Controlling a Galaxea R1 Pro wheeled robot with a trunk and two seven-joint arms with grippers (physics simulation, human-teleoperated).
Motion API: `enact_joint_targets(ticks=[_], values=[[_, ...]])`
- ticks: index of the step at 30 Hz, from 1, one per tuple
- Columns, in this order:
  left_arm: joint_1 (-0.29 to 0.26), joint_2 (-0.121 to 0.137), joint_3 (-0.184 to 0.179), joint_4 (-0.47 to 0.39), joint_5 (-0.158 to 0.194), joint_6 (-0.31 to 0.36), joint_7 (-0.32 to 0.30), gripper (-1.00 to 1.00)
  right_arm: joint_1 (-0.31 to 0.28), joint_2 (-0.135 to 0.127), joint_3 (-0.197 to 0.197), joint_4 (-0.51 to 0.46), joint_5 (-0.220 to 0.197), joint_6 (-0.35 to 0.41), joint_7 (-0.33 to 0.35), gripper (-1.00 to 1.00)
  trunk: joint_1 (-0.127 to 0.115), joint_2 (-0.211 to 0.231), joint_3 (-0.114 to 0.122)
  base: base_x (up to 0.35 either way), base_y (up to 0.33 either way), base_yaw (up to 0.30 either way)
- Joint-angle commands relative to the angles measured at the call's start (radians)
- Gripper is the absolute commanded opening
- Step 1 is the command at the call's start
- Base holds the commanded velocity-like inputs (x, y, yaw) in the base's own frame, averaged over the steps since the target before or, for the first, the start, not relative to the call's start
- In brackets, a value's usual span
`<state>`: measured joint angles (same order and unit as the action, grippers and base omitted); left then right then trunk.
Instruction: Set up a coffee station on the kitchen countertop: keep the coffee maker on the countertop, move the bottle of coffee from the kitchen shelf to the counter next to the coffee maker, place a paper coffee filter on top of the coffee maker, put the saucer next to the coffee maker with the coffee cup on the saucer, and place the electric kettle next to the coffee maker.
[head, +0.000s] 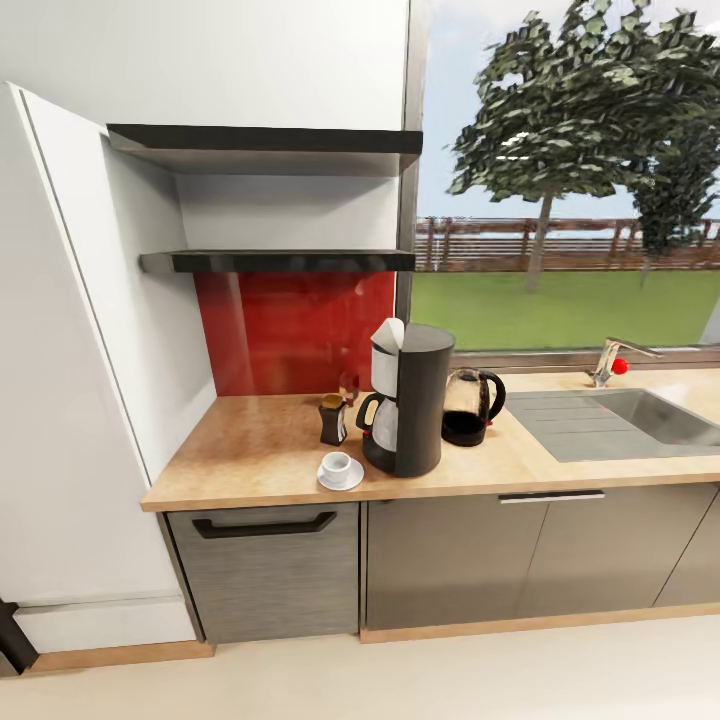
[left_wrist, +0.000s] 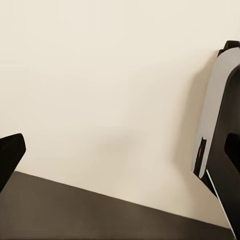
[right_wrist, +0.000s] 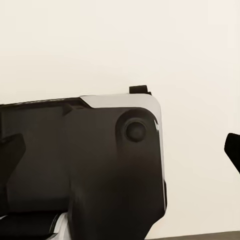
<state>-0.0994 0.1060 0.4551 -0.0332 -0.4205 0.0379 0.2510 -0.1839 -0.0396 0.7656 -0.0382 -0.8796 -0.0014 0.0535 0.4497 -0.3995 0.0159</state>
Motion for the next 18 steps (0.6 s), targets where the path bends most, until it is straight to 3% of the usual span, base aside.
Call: enact_joint_targets(ticks=[1,18], values=[[0.001,-0.001,0.006,-0.001,-0.011,0.005,0.002,1.0,0.0,0.0,0.008,0.0,-0.01,0.0,0.003,1.0,0.0,-0.001,0.0,0.0,0.0,0.0],[0.003,-0.005,0.007,0.001,-0.009,0.015,-0.001,1.0,0.0,0.0,0.008,0.0,-0.01,0.0,0.003,1.0,0.0,-0.001,0.0,0.0,0.0,0.0]])
